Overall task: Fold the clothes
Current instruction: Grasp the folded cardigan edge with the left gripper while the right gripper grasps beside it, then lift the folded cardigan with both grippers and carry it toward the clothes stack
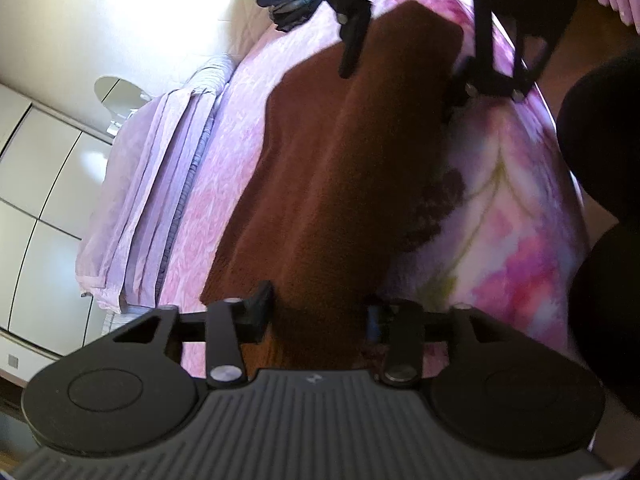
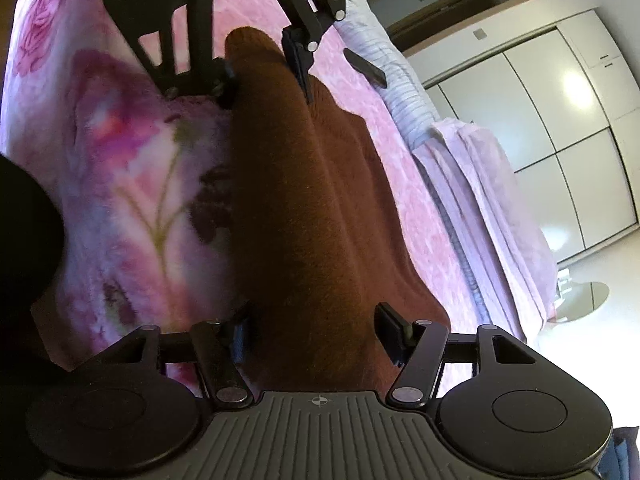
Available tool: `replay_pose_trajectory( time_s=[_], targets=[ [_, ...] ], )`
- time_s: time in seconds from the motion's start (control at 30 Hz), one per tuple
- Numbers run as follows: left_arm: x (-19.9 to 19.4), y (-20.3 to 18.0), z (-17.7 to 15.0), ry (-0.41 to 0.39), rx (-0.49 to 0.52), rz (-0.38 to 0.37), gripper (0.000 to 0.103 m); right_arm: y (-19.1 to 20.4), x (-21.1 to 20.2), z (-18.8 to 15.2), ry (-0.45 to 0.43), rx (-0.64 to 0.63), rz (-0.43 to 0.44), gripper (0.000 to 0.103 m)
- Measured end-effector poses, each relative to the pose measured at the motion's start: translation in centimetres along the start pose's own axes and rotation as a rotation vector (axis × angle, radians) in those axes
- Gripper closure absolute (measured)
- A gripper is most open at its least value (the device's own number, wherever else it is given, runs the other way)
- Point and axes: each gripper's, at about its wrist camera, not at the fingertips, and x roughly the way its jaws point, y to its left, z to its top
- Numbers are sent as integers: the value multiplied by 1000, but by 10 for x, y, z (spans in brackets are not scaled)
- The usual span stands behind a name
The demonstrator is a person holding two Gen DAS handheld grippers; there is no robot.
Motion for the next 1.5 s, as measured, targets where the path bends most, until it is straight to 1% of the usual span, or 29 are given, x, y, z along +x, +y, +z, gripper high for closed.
replay_pose_trajectory(
  time_s=[0.03,0.07,0.1,0.13,0.23,0.3,0.37,0.47,0.53,0.6,0.67,0.77,0.83,0.9,1.17,1.33,1.5],
  targets=[
    [3,-1,-1,4,9,0,59,-3,1,0,-2,7,15,56],
    [6,-2,-1,9,18,-1,59,-6,1,-1,-4,18,36,59],
    [8,-1,-2,13,22,-4,60,-6,-1,-2,-8,25,50,61],
    [9,0,-1,19,20,-16,63,-8,-2,-3,-13,29,64,65],
    [9,13,5,50,14,-72,72,-24,-1,0,-3,44,125,70],
    [7,25,11,72,11,-114,76,-40,-1,8,24,47,174,73],
    [-1,42,19,91,-1,-149,77,-58,-4,18,55,47,219,75],
    [-24,79,38,103,-29,-207,77,-98,-22,35,89,57,257,76],
    [-41,103,51,104,-51,-245,77,-126,-40,46,113,69,290,76],
    [-56,125,63,111,-71,-284,78,-150,-58,56,144,73,346,76],
    [-70,142,74,112,-84,-316,78,-159,-87,61,177,69,381,76],
    [-89,165,88,105,-96,-348,78,-187,-110,74,226,73,418,76],
    [-97,182,97,92,-100,-353,78,-207,-123,83,247,92,418,76],
    [-104,199,106,77,-100,-352,78,-223,-131,87,259,106,393,76],
    [-96,249,139,-8,-43,-279,78,-279,-157,99,301,156,280,76],
    [-87,262,159,-55,-6,-254,78,-303,-160,93,335,198,196,76],
    [-70,260,183,-97,47,-286,78,-314,-161,74,397,243,153,76]
  ],
)
